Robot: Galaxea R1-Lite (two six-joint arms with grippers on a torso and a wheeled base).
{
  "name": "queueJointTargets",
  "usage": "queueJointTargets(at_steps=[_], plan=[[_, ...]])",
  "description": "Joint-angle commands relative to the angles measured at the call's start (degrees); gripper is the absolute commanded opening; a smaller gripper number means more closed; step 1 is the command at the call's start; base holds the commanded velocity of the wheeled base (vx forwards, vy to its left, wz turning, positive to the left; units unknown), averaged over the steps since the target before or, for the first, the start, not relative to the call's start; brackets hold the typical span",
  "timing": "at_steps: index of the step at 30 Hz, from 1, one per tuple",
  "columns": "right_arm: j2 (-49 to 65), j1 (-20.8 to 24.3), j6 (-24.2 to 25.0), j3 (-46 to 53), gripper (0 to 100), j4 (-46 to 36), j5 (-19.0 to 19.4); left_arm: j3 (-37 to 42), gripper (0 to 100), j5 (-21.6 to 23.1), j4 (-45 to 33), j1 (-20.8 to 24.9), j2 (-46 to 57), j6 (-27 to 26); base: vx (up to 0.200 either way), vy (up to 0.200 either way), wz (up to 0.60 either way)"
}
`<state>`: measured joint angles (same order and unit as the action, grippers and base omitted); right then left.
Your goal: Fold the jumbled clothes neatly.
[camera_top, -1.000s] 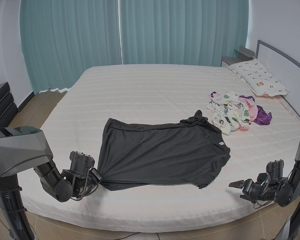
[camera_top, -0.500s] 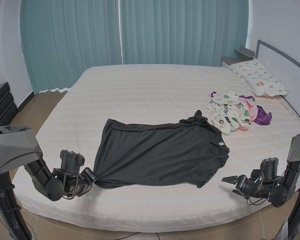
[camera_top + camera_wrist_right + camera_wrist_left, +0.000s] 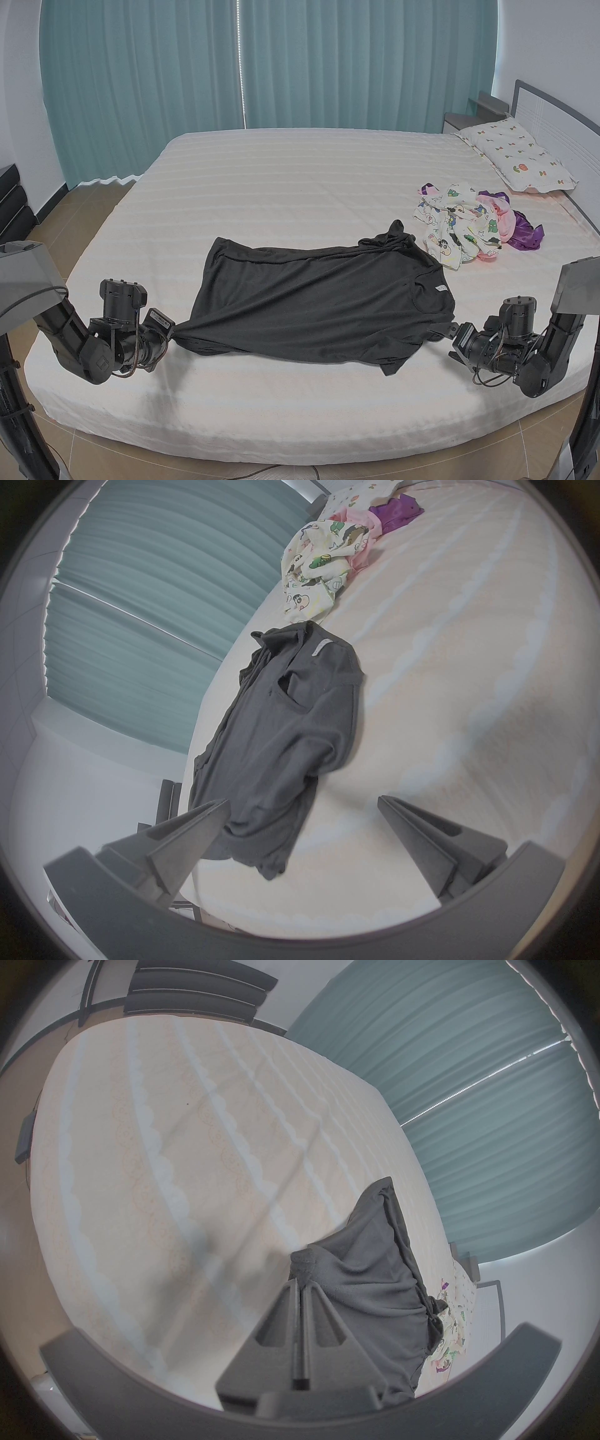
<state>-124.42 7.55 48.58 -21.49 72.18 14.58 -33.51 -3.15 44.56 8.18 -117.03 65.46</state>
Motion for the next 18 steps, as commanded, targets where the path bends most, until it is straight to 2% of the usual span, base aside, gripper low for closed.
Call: queueJointTargets(at_steps=[1, 3, 5, 6, 18], plan=[[-3.02, 0.28, 0.02, -4.00, 100, -0.37, -0.43, -0.50, 0, 0.07, 0.18, -0.45, -0.04, 0.37, 0.000, 0.000, 0.00], [-3.38, 0.28, 0.02, -5.93, 100, -1.69, -0.43, -0.59, 0, 0.07, 0.18, -0.45, -0.13, 0.45, 0.000, 0.000, 0.00], [-3.64, 0.19, 0.11, -10.24, 100, -6.35, -0.69, -0.59, 0, 0.16, 0.18, -0.45, -0.13, 0.45, 0.000, 0.000, 0.00], [-3.73, 0.19, 0.11, -11.38, 0, -7.76, -0.78, -0.59, 0, 0.16, 0.18, -0.45, -0.13, 0.45, 0.000, 0.000, 0.00], [-2.32, -0.95, 0.02, -20.43, 0, -12.50, -2.36, -0.77, 0, 0.16, 0.79, -0.53, -0.39, 0.37, 0.000, 0.000, 0.00]])
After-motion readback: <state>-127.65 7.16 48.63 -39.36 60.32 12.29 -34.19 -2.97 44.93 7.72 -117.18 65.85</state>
